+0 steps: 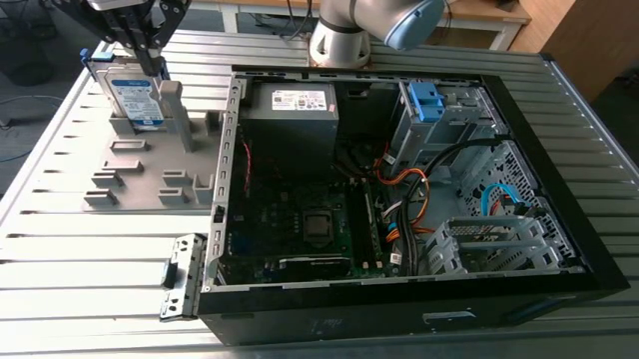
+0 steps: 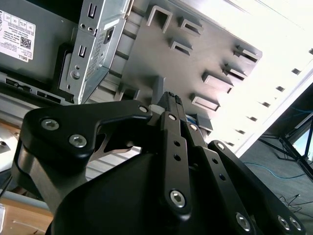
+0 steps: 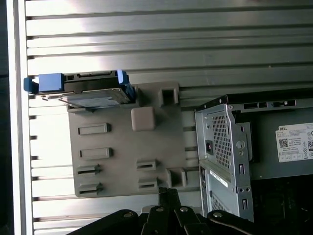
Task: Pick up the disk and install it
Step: 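Reach for the disk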
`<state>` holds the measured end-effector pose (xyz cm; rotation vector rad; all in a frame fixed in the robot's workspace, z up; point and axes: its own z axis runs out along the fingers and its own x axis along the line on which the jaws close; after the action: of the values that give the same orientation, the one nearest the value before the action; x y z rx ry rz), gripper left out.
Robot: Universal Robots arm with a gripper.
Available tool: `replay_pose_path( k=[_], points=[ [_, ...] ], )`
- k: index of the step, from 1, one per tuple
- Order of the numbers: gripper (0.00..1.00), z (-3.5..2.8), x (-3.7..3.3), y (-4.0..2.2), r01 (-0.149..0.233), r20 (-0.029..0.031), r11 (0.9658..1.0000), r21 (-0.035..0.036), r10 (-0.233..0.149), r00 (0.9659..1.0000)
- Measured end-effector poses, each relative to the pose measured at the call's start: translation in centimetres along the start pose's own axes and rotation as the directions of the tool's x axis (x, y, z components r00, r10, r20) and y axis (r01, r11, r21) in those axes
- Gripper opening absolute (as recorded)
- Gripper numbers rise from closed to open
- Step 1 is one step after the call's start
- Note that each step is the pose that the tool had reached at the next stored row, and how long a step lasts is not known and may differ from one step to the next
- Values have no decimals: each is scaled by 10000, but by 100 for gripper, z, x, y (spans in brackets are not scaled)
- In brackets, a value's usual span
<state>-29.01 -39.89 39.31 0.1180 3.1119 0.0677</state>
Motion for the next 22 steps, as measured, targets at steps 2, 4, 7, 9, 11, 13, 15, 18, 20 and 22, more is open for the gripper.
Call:
replay_pose_path(
  k=[2, 4, 7, 9, 11, 13, 15, 18, 20, 22],
  points=[
    [11, 0, 11, -1, 0, 0, 10000, 0, 0, 10000],
    [11, 0, 24, -2, 0, 0, 10000, 0, 0, 10000],
    [11, -1, 45, -4, 0, 1, 10000, 0, 0, 10000],
    [11, -1, 59, -5, 0, 0, 10000, 0, 0, 10000],
    [11, -1, 71, -5, 0, 0, 10000, 0, 0, 10000],
    [11, -1, 84, -6, 1, 0, 10000, 0, -1, 10000],
    [11, -1, 96, -7, 1, 0, 10000, 0, -1, 10000],
    [11, -1, 115, -9, 0, 0, 10000, 0, 0, 10000],
    [11, -1, 127, -10, 1, 1, 10000, 0, -1, 10000],
    [11, -2, 139, -11, 0, 0, 10000, 0, 0, 10000]
  ],
)
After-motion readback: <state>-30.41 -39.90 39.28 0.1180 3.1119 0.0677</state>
